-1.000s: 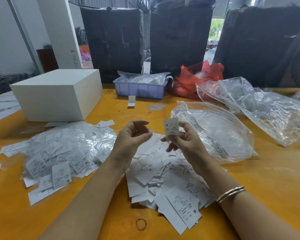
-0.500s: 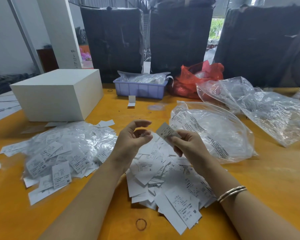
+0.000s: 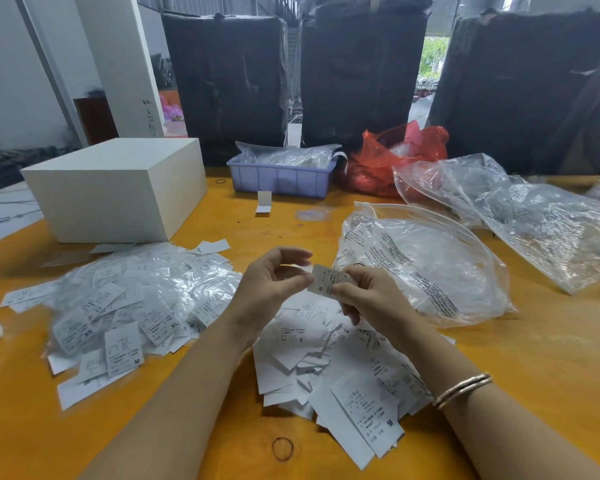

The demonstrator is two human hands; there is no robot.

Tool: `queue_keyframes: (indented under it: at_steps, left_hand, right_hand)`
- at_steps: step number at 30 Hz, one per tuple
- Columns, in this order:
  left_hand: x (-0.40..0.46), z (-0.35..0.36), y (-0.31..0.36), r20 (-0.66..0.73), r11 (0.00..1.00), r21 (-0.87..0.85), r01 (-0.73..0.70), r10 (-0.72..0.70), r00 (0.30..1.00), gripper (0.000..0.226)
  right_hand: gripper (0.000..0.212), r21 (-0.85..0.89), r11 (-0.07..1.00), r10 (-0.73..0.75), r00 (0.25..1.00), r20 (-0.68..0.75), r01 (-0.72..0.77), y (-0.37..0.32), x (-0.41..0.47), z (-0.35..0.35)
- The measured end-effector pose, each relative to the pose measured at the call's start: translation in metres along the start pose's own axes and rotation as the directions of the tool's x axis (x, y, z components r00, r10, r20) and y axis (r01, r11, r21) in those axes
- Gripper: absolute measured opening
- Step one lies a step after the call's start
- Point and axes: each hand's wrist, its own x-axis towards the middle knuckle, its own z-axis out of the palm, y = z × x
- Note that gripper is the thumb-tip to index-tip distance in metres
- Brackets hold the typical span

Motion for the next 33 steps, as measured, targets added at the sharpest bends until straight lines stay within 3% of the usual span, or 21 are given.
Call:
queue_keyframes:
  at_steps: [5, 9, 13, 17, 19, 25, 30, 33]
  left_hand:
    - [-0.001, 0.002, -0.001, 0.054, 0.999, 0.043, 0.027, -0.029, 0.998, 0.028]
    - [-0.001, 0.002, -0.003, 0.053, 0.997, 0.072, 0.021, -0.025, 0.998, 0.027]
    - [-0.002, 0.003, -0.003, 0.057, 0.996, 0.093, 0.002, -0.007, 0.998, 0.025]
    - [0.001, -0.001, 0.0, -0.055, 0.999, 0.046, -0.004, 0.006, 0.998, 0.023]
    - [0.001, -0.002, 0.0, -0.083, 0.999, 0.032, -0.003, 0.006, 0.997, 0.024]
    - [-0.001, 0.005, -0.003, 0.009, 0.996, 0.075, 0.053, -0.054, 0.999, 0.022]
    - [0.0, 0.003, -0.001, -0.095, 0.998, 0.062, 0.03, -0.024, 0.995, 0.02]
    - [0.0, 0.003, -0.001, -0.152, 0.998, 0.052, 0.02, -0.012, 0.988, 0.02]
  right_hand:
    - [0.014, -0.136, 0.991, 0.003, 0.999, 0.053, 0.005, 0.001, 0.0, 0.003]
    - [0.003, -0.062, 0.998, -0.023, 0.999, 0.035, 0.026, 0.0, 0.001, 0.002]
    - [0.004, -0.141, 0.989, -0.027, 0.997, 0.076, 0.038, 0.002, 0.002, 0.003]
    - [0.007, 0.093, 0.996, 0.007, 1.0, -0.023, -0.005, 0.004, 0.003, 0.002]
    - [0.006, 0.104, 0.994, -0.007, 0.998, -0.066, 0.014, 0.004, 0.004, -0.002]
    - [0.006, -0.035, 0.998, -0.057, 0.997, -0.051, 0.055, 0.004, 0.002, 0.011]
    - [0.015, -0.22, 0.964, -0.183, 0.971, -0.154, 0.147, 0.0, 0.0, 0.018]
    - [0.024, -0.343, 0.917, -0.258, 0.958, -0.128, 0.201, -0.001, -0.001, 0.028]
